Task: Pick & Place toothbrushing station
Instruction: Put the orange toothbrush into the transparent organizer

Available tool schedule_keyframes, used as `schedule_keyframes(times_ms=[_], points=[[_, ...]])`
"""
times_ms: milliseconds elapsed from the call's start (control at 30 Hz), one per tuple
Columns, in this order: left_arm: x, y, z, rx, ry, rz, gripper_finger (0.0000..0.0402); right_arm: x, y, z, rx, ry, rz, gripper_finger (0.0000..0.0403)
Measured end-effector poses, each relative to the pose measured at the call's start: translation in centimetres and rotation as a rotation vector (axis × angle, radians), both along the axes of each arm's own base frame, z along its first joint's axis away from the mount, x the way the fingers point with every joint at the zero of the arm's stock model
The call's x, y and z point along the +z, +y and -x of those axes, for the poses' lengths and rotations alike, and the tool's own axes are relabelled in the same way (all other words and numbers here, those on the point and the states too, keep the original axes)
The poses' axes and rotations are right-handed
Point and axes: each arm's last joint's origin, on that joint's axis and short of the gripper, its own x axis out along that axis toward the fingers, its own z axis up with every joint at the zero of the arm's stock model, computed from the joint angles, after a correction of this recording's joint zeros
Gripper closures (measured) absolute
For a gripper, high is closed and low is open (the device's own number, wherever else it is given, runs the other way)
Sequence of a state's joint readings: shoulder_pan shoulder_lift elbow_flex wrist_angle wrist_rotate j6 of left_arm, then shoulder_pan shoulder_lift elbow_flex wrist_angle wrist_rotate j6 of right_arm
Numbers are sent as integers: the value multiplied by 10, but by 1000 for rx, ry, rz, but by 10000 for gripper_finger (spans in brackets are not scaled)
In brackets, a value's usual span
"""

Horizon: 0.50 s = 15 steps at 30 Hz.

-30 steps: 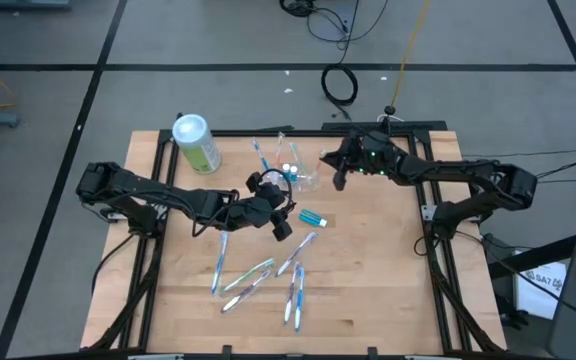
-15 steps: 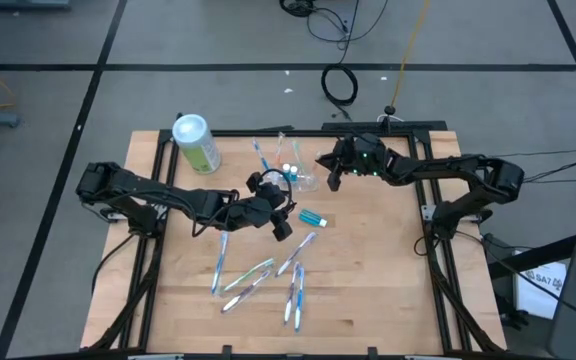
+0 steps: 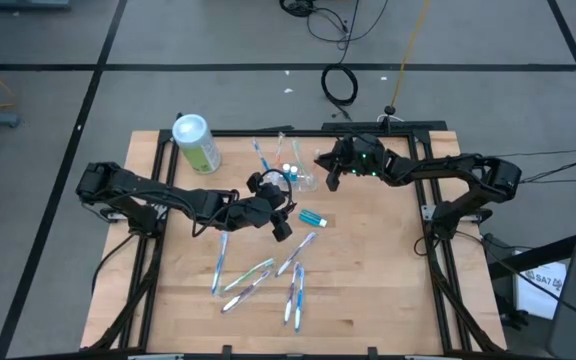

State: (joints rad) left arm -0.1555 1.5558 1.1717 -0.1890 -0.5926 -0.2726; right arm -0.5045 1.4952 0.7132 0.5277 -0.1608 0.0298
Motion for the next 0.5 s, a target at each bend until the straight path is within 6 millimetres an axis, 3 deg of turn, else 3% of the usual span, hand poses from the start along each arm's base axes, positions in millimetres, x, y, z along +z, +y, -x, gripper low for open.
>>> schedule_keyframes(times_ms=[500], points=[[0,0,0,0,1,0,234,10,-3,4,-15,-39,41,229]])
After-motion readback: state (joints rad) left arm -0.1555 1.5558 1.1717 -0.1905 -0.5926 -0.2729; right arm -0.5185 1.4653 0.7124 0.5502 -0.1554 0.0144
